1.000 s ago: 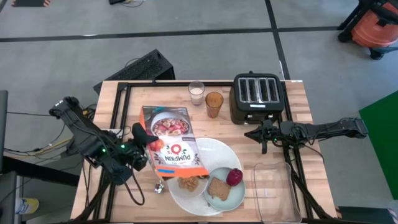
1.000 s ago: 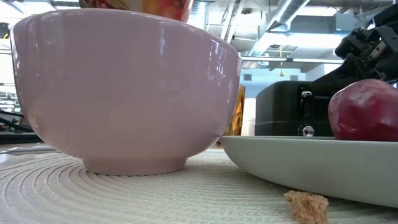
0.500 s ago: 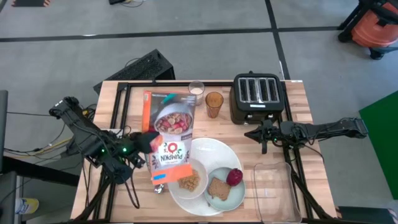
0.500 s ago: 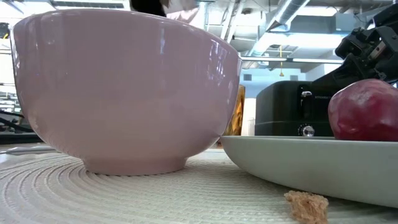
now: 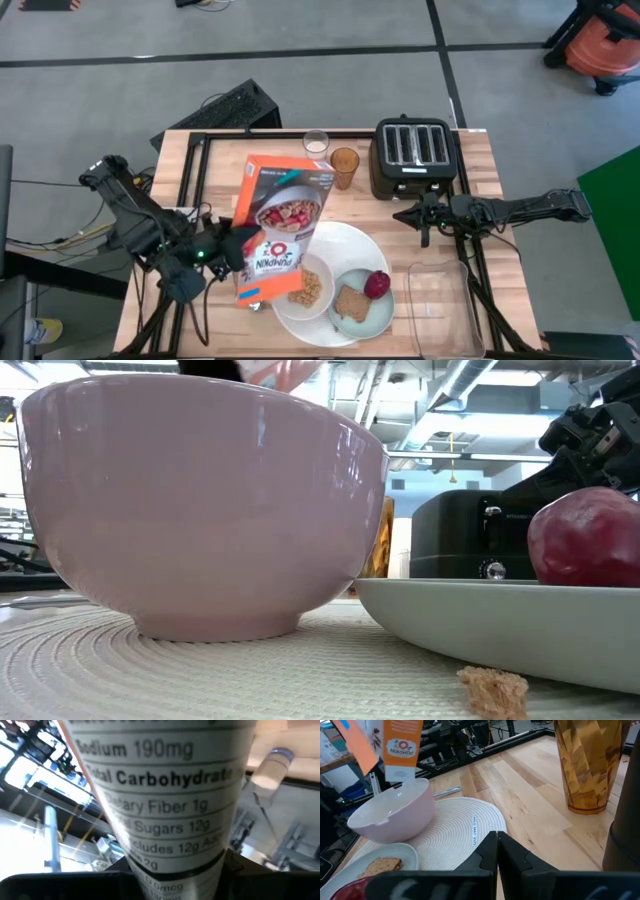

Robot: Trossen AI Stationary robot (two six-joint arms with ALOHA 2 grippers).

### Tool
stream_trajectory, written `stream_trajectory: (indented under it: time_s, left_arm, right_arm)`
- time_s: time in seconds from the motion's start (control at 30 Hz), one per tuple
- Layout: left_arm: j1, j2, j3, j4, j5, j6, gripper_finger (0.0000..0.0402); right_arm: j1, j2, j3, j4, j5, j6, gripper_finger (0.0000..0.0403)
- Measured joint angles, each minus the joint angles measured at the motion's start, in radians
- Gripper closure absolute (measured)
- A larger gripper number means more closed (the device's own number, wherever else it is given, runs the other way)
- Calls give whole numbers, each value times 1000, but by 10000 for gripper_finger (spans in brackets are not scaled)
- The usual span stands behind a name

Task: Arrange a breakfast setting
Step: Pour the cereal into the white bowl

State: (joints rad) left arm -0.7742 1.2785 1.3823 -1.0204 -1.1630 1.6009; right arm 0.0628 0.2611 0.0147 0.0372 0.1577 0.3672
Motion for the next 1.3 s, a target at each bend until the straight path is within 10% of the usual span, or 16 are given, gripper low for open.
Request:
stream_trajectory:
  time_s: [1.3]
  left_arm:
    - [63,14,0,88,82,-14,299]
  right_arm:
    - [0,0,0,0,0,0,372]
